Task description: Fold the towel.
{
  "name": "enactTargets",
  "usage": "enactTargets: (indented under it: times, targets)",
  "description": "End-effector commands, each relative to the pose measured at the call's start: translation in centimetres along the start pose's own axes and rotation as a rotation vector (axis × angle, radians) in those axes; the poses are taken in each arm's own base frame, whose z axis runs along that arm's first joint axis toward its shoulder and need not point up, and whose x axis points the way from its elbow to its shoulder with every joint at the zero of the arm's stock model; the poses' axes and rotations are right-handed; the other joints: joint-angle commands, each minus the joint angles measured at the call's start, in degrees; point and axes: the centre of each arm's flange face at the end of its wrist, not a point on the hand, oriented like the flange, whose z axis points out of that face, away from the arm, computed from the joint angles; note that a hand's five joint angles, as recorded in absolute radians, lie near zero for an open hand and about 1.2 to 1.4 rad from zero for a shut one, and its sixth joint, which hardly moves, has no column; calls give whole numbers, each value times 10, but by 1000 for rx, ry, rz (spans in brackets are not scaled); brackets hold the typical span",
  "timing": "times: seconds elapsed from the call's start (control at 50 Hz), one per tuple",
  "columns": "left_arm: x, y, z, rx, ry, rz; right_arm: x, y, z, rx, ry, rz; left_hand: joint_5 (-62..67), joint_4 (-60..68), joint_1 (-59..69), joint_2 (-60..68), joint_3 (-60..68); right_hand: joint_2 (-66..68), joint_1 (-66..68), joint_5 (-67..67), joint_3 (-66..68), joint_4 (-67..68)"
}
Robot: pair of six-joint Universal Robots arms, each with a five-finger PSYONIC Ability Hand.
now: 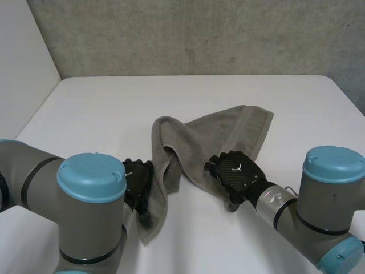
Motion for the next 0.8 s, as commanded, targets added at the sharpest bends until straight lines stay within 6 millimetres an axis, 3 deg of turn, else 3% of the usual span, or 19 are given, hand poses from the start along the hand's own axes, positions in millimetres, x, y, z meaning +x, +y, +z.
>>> enactTargets:
  times: [0.02, 0.28, 0.4, 0.58, 0.8]
  targets:
    - [4, 3, 3, 2, 7, 3, 2, 2, 10, 5, 8, -12, -126, -45, -46, -42, -35, 46, 37, 31, 42, 41]
    - [6, 6, 10, 19, 4, 13, 8, 15, 30, -15, 40, -25, -119, -39, -39, -35, -28, 91, 82, 77, 87, 87]
    - [6, 6, 10, 21, 3, 12, 9, 16, 31, -16, 41, -35, -119, -39, -39, -35, -28, 107, 97, 92, 102, 102]
    - [7, 7, 10, 23, 4, 12, 20, 14, 34, -5, 109, -47, -105, -25, -26, -22, -15, 259, 250, 245, 255, 255]
    - [11, 11, 11, 27, 1, 20, 24, 11, 37, 2, 128, -73, -102, -22, -23, -18, -11, 265, 256, 250, 261, 260]
